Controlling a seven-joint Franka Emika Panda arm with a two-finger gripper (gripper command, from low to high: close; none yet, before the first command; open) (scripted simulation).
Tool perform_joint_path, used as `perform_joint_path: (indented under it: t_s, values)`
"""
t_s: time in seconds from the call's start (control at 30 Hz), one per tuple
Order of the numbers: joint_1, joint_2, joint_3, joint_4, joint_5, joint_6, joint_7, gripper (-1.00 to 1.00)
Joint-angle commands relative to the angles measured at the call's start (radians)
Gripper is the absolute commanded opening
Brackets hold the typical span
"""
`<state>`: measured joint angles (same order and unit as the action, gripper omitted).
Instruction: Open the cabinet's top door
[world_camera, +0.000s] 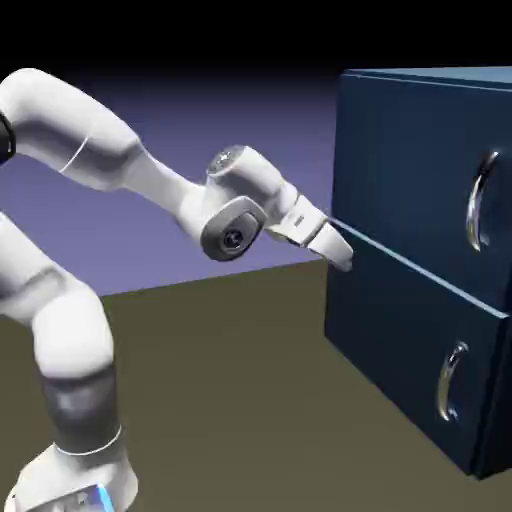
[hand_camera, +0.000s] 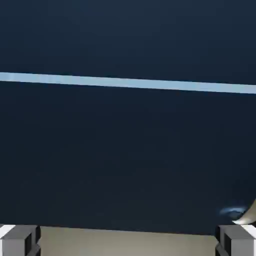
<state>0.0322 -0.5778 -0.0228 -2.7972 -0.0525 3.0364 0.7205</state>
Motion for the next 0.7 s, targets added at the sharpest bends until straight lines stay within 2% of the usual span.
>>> perform_joint_path:
  t_s: [0.0,0.67]
  values:
    - [0.017,-0.006,-0.019,0.011,-0.044,0.0,-0.017,0.0]
    - [0.352,-0.136,-0.398,0.223,-0.913,-0.01,-0.357,0.0]
